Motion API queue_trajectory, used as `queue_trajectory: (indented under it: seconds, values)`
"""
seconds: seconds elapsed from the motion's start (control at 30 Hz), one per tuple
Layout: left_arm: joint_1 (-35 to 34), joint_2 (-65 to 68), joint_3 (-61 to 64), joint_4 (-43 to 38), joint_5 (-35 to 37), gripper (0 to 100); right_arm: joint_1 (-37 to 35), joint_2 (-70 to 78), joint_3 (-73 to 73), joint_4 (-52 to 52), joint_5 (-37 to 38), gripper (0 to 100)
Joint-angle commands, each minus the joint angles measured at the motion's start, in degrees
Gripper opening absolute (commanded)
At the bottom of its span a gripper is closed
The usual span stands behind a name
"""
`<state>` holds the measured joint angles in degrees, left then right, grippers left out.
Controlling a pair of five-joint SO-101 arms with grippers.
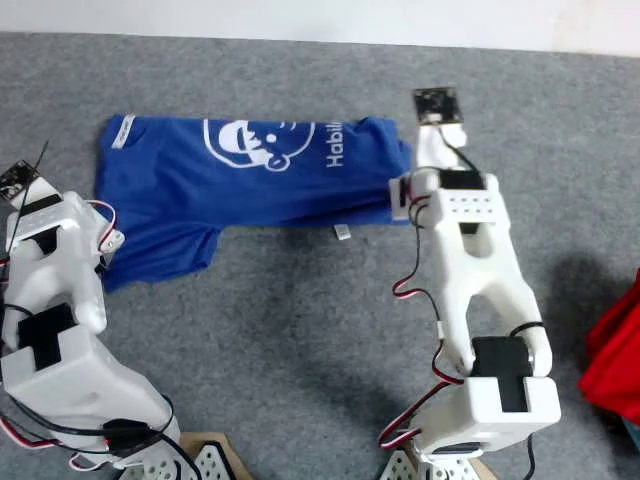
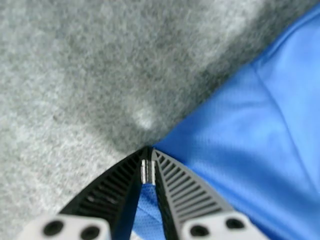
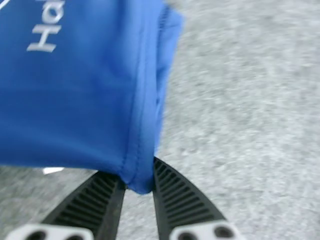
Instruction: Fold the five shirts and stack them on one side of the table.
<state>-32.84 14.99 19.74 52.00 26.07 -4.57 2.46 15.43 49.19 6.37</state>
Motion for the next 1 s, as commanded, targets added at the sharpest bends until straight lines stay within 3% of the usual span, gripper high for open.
queue_trajectory:
  seconds: [0.0,0.2,0.4,0.63,0.83,0.97]
  values:
    - [-0.22,0.31,-2.42,-1.76,0.18,1,4.18,-3.3,-3.12,-1.54,-0.44,3.8]
    - [0.48,-0.13,-2.68,-1.76,0.0,1,3.91,-3.74,0.84,-0.31,-0.18,6.3]
    - [0.75,-0.22,-2.68,-1.41,0.0,13,-0.66,-3.82,1.01,2.59,3.52,25.4]
    - [2.42,-3.56,-2.33,4.04,0.0,31,-4.62,-3.82,1.01,4.97,3.34,19.0]
    - [4.7,-10.07,-1.71,15.12,-0.18,36,-6.81,-5.93,1.45,8.4,3.34,18.3]
    - [4.18,-11.3,3.03,14.07,-0.18,35,-6.9,-11.56,3.3,8.22,3.34,18.3]
